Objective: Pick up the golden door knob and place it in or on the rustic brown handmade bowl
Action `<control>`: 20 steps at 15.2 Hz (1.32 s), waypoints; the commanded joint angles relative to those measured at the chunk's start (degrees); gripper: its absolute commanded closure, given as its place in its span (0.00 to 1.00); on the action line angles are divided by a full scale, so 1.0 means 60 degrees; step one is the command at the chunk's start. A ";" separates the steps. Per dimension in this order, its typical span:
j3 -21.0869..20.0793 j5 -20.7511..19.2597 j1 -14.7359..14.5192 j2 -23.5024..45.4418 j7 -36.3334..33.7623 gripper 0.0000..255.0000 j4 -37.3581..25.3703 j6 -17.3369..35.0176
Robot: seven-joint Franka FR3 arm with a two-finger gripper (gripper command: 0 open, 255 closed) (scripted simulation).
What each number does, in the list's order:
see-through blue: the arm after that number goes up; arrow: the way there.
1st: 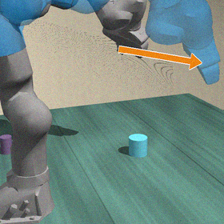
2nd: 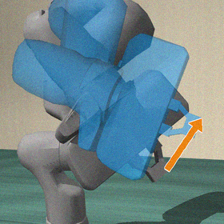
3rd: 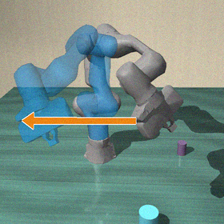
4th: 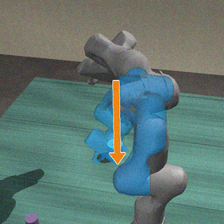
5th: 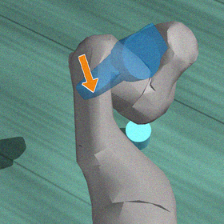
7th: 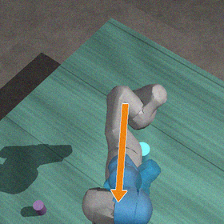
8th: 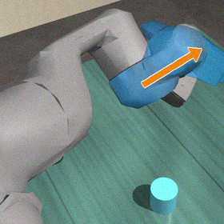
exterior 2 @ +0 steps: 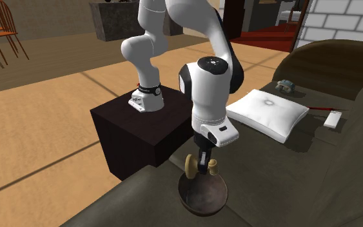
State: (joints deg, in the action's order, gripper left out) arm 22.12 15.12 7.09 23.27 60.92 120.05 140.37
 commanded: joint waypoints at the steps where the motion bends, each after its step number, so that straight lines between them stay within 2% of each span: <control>1: -0.0089 0.0143 0.0071 0.0218 0.0111 1.00 -0.0004 0.0198; 10: -0.0514 0.0716 0.0385 0.1198 0.0510 1.00 -0.0120 0.1019; 18: -0.0515 0.0715 0.0386 0.1197 0.0509 1.00 -0.0120 0.1019; 19: -0.0515 0.0715 0.0387 0.1198 0.0509 0.00 -0.0120 0.1019; 20: -0.0515 0.0715 0.0386 0.1198 0.0509 0.00 -0.0120 0.1019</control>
State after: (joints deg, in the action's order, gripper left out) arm 19.03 19.41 9.41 30.46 63.98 119.33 146.49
